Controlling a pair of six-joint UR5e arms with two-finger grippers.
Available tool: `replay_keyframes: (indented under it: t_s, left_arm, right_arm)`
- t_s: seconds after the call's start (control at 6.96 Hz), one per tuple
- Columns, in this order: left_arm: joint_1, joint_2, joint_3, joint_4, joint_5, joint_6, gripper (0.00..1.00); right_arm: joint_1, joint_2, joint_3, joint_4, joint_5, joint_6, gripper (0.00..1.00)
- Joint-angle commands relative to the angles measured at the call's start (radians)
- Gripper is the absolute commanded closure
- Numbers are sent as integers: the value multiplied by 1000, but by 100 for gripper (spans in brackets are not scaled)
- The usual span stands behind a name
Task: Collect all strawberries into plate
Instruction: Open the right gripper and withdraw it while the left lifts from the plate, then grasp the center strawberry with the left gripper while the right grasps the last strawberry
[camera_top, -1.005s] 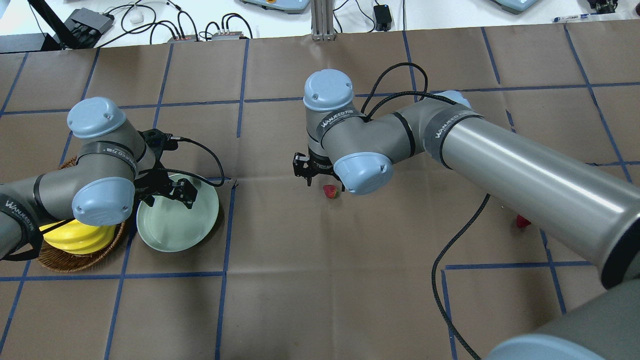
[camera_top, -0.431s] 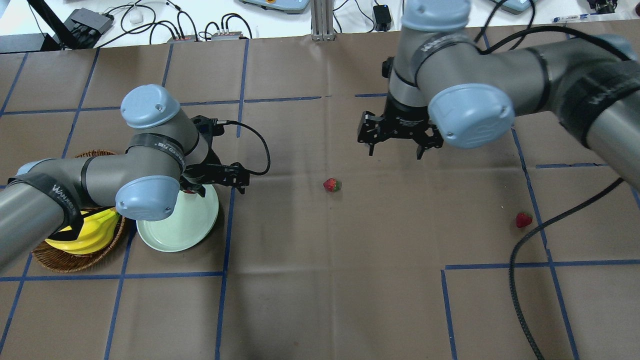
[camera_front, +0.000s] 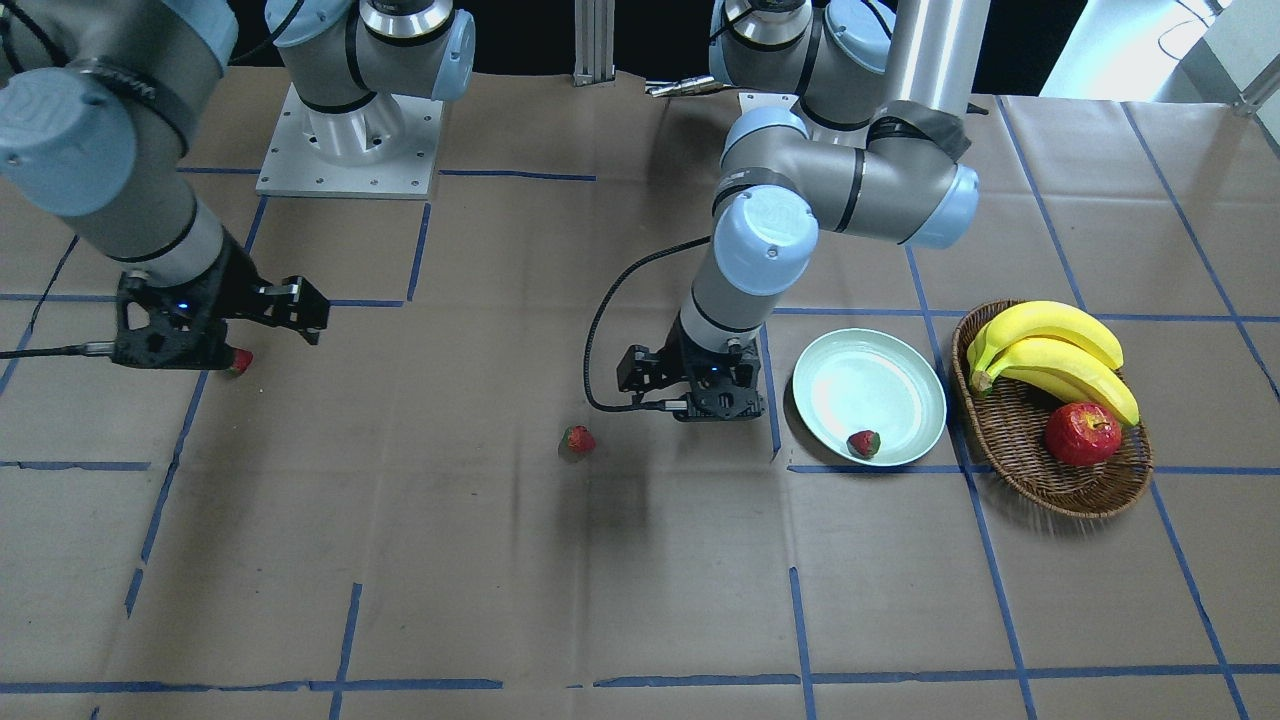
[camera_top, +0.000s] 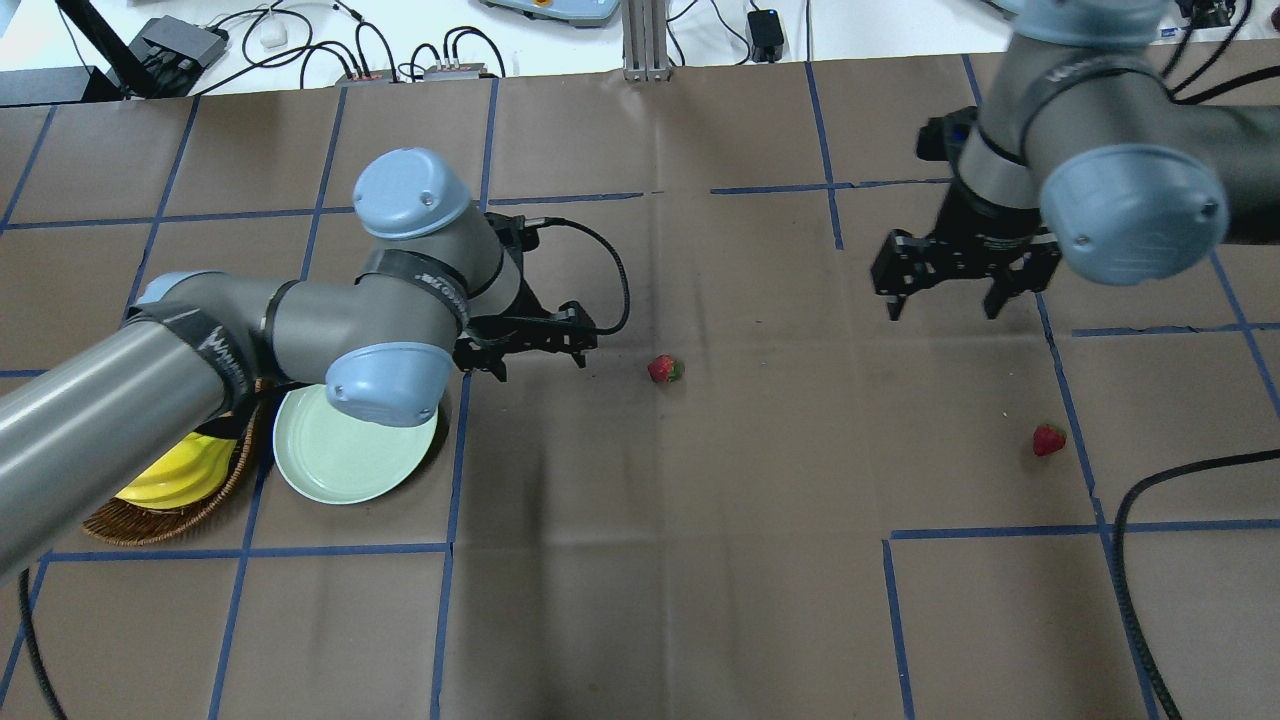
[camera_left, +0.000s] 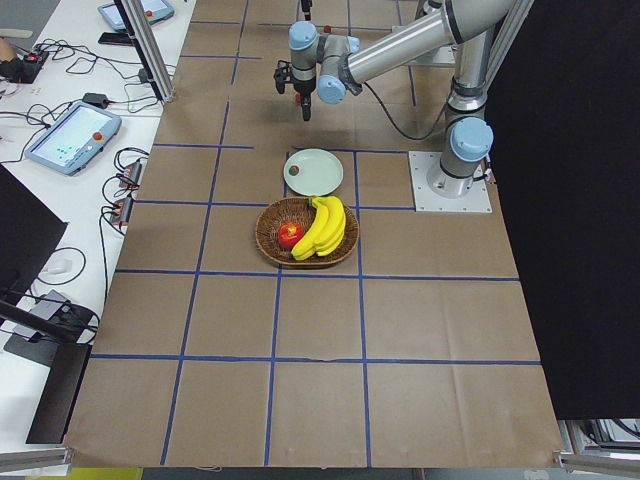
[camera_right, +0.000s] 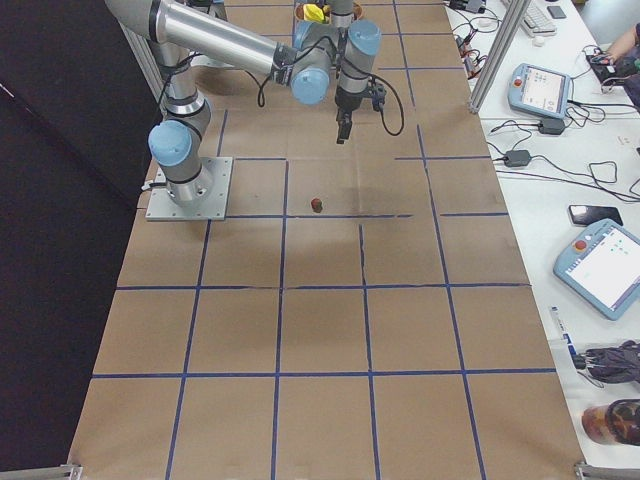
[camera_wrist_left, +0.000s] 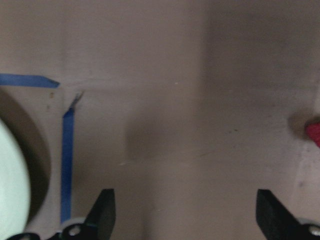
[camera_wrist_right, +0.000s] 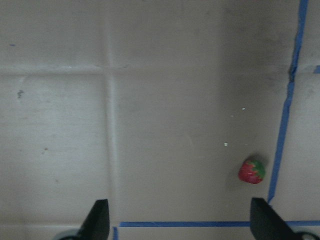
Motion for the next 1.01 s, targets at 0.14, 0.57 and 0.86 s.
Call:
replay_keyframes:
  t_s: [0.14,0.57,0.86]
  left_arm:
    - [-87,-157,140,10,-3,-60,1]
    - [-91,-196,146,39,-43,-62,1]
    - [-96,-222,149,45,-49,-65,1]
  right_arm:
    - [-223,-9,197,-254,-11,-287,0]
    - [-225,20,383,-474,0,-258,1]
    - [-225,104,388,-541,-9,-250,1]
